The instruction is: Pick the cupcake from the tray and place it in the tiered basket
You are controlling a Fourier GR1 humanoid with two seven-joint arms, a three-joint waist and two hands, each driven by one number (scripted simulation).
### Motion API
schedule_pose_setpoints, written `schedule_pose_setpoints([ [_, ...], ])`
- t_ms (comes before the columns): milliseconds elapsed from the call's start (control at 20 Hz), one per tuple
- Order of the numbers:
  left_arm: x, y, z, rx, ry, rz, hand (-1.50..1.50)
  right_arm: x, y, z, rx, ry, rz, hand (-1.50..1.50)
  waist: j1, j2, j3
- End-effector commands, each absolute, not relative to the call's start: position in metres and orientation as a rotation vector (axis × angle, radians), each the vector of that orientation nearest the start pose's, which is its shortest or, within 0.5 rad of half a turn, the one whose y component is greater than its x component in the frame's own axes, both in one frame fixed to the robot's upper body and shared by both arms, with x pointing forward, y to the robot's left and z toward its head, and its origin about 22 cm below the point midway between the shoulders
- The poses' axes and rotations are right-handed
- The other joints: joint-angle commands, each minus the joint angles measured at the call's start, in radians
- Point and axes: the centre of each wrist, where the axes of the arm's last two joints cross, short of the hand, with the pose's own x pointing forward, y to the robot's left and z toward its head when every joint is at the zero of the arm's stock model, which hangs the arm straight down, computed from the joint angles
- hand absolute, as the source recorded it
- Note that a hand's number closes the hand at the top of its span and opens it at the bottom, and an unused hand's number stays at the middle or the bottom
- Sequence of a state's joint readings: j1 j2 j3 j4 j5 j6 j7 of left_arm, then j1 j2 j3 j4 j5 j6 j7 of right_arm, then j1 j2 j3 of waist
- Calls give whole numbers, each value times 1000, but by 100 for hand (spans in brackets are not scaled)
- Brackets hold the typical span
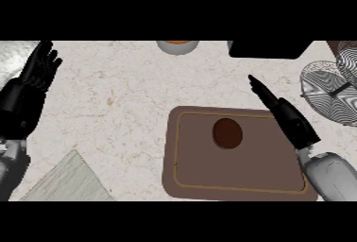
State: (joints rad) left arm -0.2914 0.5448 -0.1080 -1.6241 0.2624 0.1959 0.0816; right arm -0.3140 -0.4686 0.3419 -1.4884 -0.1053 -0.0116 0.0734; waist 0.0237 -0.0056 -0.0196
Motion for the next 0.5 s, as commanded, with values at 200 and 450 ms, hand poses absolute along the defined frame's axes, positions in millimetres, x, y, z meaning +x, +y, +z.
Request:
schedule_pose_setpoints([
  [200, 279, 323, 82, 453, -1635, -220, 0, 295, -237, 58, -139, -1643, -101, 150, -44, 3, 22],
  [450, 264, 332, 50, 493, -1516, -160, 0, 256, -296, -2, -668, -1277, -386, -150, -118, 3, 12],
])
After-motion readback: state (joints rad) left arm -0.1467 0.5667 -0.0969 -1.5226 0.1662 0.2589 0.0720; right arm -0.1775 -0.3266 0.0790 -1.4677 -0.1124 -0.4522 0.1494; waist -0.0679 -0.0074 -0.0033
